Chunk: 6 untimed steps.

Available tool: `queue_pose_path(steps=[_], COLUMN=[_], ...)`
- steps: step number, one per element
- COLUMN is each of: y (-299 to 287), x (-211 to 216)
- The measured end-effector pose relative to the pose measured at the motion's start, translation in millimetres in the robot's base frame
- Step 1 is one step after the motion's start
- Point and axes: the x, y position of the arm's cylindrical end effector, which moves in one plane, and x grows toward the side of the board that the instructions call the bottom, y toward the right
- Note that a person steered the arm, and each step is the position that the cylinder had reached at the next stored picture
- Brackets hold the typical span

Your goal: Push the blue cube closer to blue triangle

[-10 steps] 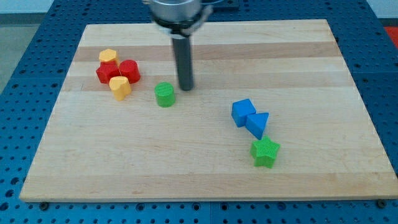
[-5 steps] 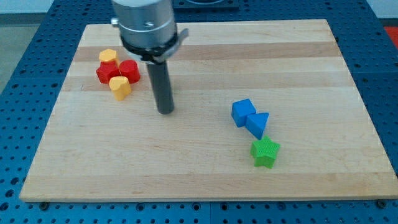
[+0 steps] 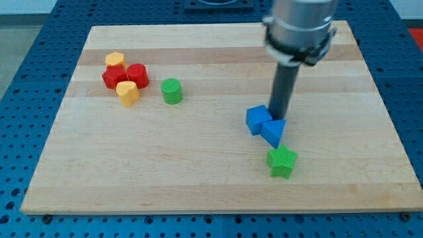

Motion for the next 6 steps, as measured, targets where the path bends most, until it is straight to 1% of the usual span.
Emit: queue_pose_path(steps=[1,2,3,4,5,6], y=[-18.3,-87.9,-162.3,-190.8,-188.0,-129.9], x=[29.5,33.0,-18.9,-25.6,-49.0,-50.1])
